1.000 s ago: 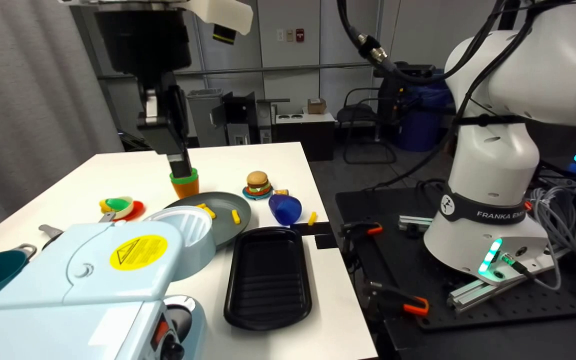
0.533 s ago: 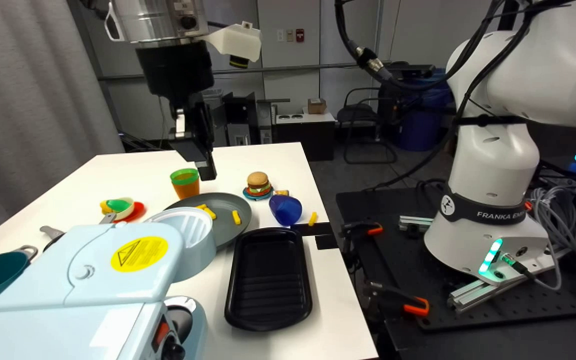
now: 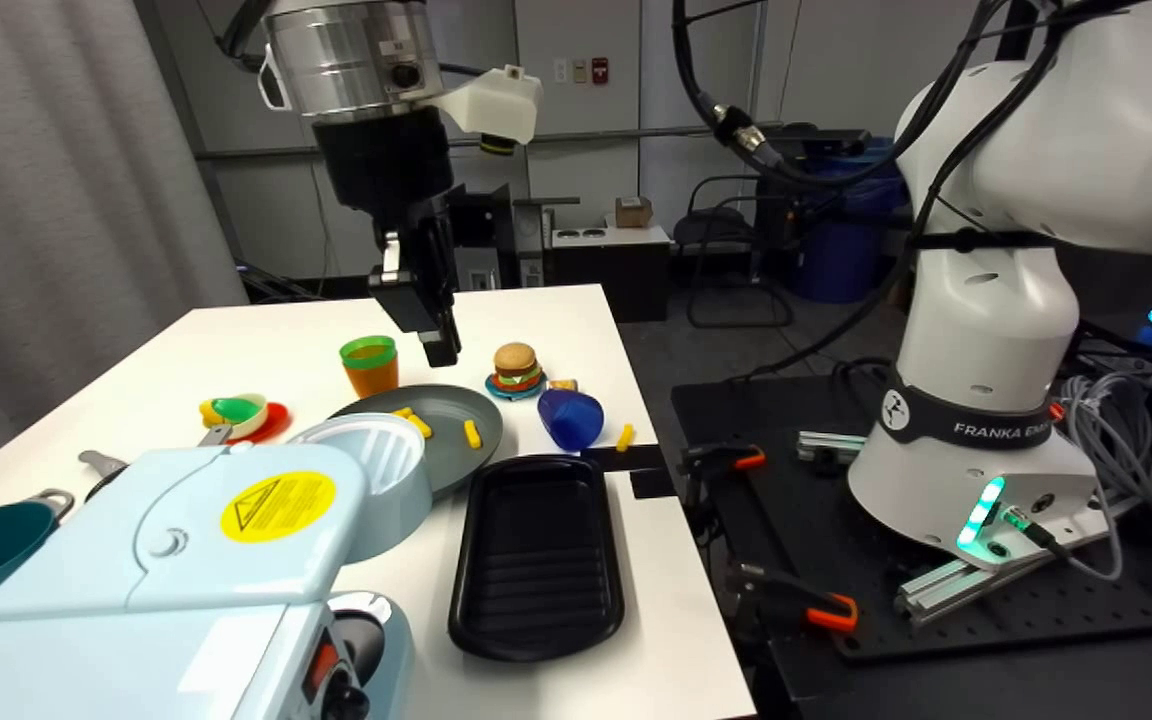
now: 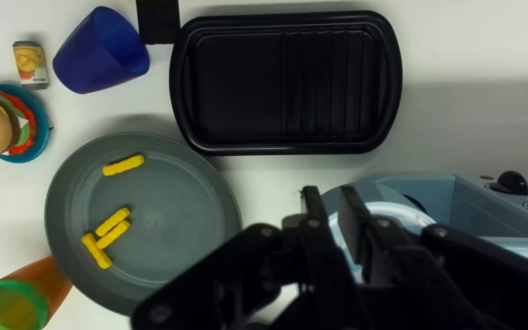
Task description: Press the button on top of the breakfast maker
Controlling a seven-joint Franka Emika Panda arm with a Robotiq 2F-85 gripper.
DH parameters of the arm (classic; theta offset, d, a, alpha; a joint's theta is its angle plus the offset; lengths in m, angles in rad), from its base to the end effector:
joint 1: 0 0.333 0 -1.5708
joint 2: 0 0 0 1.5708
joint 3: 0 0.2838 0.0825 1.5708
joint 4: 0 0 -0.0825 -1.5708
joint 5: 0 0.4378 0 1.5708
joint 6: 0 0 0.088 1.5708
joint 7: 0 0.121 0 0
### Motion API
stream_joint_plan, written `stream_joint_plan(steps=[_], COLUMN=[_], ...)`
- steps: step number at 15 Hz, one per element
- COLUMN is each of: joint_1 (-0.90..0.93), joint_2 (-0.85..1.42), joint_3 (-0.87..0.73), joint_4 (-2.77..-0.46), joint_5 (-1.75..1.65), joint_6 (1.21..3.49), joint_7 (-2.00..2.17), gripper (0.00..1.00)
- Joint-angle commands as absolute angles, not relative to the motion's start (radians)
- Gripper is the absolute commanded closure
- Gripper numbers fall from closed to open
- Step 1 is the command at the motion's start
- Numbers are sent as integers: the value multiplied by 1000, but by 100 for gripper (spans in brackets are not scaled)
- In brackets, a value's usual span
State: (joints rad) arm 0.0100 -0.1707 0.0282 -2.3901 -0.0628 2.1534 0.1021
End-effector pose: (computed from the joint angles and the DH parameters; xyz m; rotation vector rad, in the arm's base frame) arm 0.5115 0.0159 0.3015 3.0793 -0.0434 -0.0956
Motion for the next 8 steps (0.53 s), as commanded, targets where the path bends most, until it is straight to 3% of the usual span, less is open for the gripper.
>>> stream_joint_plan(steps=[1, 8], joint_1=[7, 25], joint_2=[-187, -200], joint_3=[30, 46], joint_4=[-2415, -2446], joint_5=[-76, -74], joint_6=[2184, 2174], joint_7=[114, 78], gripper=[51, 1])
